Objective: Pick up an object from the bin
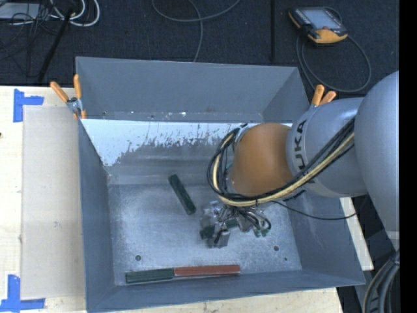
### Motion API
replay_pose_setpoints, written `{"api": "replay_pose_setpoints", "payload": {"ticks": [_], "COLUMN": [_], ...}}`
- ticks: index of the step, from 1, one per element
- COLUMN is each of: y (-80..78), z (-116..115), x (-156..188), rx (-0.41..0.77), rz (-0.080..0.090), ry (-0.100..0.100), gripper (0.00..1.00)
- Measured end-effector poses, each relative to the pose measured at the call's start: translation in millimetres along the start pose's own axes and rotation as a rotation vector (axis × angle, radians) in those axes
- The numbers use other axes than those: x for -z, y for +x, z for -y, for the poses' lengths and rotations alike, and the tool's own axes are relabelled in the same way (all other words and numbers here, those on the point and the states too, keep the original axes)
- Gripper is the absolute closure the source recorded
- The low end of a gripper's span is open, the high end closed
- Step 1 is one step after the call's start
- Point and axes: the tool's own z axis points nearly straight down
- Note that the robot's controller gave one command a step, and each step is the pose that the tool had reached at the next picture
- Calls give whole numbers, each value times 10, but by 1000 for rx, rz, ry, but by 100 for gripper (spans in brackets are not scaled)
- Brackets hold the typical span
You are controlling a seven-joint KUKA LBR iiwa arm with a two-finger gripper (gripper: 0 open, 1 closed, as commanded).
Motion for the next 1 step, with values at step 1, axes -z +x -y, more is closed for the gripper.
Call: {"api": "replay_pose_setpoints", "payload": {"ticks": [1], "y": [0], "z": [0], "x": [0], "rx": [0], "rz": [0], "ry": [0], "gripper": [100]}}
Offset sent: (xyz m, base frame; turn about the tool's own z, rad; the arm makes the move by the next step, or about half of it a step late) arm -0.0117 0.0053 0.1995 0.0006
